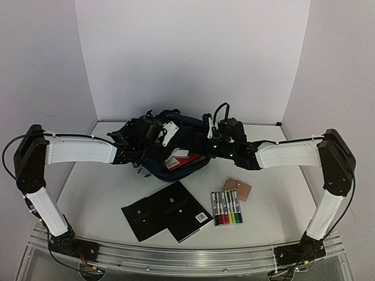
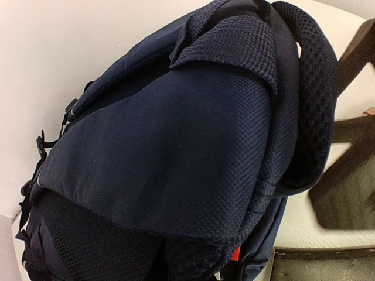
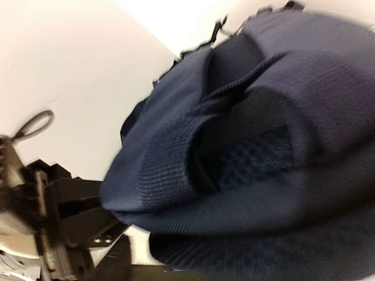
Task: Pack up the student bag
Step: Adjust the student bag at the center of the board.
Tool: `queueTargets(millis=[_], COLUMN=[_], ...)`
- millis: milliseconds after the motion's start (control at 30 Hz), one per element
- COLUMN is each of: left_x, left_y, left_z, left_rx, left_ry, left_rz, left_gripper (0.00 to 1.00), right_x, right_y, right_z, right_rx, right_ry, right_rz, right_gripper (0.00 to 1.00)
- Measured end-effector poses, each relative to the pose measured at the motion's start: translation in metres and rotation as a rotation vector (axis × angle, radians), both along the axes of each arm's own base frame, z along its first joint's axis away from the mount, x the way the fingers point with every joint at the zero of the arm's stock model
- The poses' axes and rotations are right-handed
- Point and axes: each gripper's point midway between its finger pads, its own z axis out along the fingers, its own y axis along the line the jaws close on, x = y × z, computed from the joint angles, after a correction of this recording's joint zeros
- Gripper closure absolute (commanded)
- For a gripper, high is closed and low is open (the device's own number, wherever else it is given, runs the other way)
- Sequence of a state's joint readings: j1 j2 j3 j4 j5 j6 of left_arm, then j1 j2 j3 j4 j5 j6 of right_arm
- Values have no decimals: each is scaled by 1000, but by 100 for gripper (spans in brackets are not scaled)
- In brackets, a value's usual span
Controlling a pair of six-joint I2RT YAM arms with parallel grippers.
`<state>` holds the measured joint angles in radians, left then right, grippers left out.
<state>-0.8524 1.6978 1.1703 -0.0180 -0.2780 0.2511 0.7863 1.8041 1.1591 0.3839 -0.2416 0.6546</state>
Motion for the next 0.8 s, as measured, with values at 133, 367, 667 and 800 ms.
queueTargets(millis=[133, 367, 667, 800], left_x=[8, 8, 7, 7], left_y=[7, 9, 8, 8], left_z=[6, 5, 3, 2], left_rx=[-25, -92, -149, -169], left_ry=[-21, 29, 78, 93], left_rz=[67, 121, 143, 148], left_gripper=[100, 100, 100, 100], right_x=[0, 6, 17, 29], right_y=[-33, -66, -52, -38], right_z=[18, -30, -123, -144], right_rx=[23, 10, -60, -68], right_ry=[-2, 146, 353, 388], right_rz=[-138, -291, -341, -346], right_gripper=[25, 14, 16, 21])
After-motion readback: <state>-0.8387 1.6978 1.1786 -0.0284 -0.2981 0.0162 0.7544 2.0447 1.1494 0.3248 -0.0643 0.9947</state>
